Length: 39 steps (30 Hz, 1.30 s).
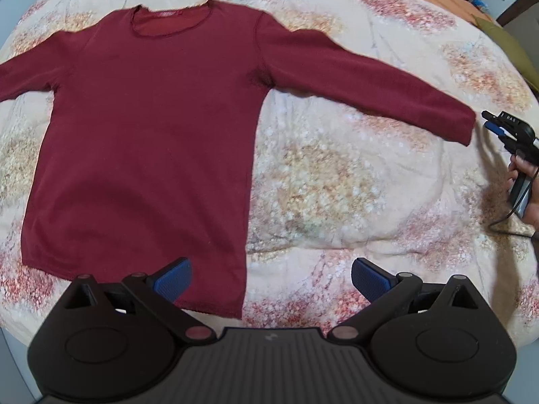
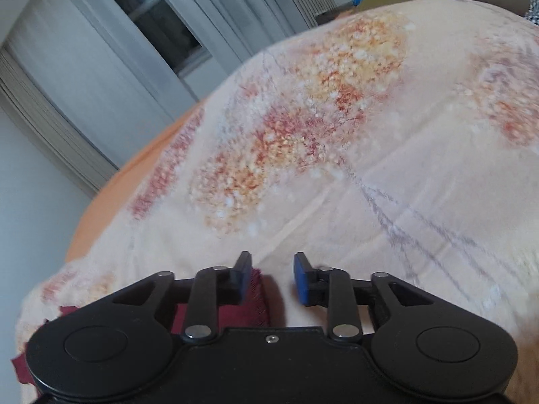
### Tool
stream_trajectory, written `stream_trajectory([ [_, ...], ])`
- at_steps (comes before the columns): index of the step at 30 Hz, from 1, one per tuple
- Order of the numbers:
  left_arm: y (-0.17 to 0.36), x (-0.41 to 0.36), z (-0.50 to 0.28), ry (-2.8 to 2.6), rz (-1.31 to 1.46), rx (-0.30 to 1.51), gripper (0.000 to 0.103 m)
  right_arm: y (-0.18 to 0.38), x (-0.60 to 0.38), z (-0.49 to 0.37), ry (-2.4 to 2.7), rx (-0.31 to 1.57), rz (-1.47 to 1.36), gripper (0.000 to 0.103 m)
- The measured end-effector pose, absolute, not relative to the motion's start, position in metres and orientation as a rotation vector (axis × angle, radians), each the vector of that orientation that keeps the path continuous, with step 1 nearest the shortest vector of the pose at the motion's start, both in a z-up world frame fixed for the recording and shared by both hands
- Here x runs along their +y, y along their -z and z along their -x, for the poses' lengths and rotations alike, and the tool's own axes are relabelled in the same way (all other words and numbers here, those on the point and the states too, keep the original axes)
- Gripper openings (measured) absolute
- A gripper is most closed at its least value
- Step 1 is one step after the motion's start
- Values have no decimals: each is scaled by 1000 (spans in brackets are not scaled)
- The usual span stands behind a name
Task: Fold small clothes
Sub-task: 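Fold the held sleeve across the shirt body with the right tool, release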
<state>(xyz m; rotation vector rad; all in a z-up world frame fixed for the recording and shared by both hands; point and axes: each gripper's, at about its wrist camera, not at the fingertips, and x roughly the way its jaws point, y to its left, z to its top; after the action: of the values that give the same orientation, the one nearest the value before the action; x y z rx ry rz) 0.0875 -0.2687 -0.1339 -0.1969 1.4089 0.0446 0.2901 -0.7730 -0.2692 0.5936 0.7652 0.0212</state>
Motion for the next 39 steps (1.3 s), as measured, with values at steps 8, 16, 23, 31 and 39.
stream_trajectory([
  [8,138,-264,-85,-69,220,1409,103,323,-749,-230,-91,828,-955,41],
  [16,134,-270,-78,-40,213,1402,103,383,-755,-211,45,588,-1513,26],
  [23,135,-258,-73,-35,238,1390,103,332,-743,-223,20,562,-1276,8],
  [31,140,-215,-83,-49,300,1334,103,225,-613,-267,-278,661,-653,7],
  [39,146,-134,-116,-22,345,1208,103,237,-426,-294,-445,803,-443,7],
])
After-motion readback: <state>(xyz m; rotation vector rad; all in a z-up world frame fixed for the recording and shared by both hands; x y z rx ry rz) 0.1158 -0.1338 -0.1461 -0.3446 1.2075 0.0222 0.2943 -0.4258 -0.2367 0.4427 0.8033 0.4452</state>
